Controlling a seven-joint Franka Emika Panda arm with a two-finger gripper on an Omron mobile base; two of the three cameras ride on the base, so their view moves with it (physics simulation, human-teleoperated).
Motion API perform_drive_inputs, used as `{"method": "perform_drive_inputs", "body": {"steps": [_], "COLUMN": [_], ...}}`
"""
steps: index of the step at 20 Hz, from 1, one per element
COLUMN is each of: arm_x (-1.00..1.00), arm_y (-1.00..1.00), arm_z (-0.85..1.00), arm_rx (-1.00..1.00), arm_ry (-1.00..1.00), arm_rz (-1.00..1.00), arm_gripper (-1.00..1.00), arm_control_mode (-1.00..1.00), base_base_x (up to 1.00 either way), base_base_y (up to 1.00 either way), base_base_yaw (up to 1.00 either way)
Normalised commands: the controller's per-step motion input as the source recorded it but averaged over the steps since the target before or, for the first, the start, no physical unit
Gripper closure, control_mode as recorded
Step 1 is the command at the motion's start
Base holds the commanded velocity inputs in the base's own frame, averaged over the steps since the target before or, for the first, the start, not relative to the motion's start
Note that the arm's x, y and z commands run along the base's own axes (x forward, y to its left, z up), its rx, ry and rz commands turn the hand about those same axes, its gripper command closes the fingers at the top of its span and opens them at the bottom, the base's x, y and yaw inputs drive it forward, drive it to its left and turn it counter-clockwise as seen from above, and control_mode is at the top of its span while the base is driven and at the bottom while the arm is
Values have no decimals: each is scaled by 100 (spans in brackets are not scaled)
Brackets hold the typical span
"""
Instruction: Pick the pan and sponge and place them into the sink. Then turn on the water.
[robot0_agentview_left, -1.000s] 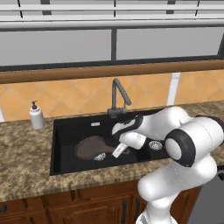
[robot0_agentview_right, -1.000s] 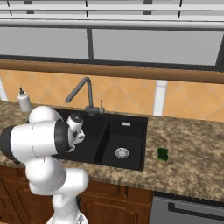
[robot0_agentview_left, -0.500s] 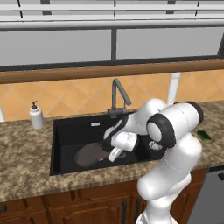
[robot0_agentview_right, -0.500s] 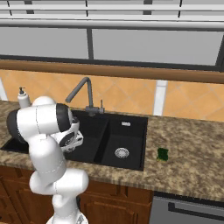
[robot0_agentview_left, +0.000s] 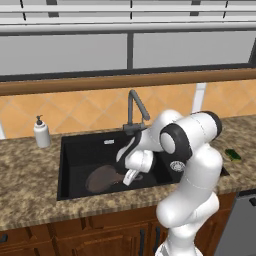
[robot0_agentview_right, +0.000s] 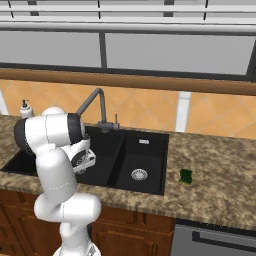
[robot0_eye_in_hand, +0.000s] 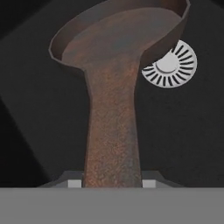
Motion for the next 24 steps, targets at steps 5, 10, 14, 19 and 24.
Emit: {"method": "perform_drive_inputs", "body": {"steps": [5,10,14,19,24], "arm_x": [19,9,-11,-13,-34], "arm_y": [0,0,0,0,-6], "arm_z": [-9,1,23,37,72], "arm_rx": [-4,-3,0,0,0], "arm_ry": [0,-2,-9,-10,-11], "arm_rz": [5,4,7,2,0], "arm_gripper": [100,-100,-100,-100,-100], "arm_control_mode": [-100,-100,-100,-100,-100], "base_base_x": [0,0,0,0,0], "base_base_y": [0,0,0,0,0], "base_base_yaw": [0,0,0,0,0]}}
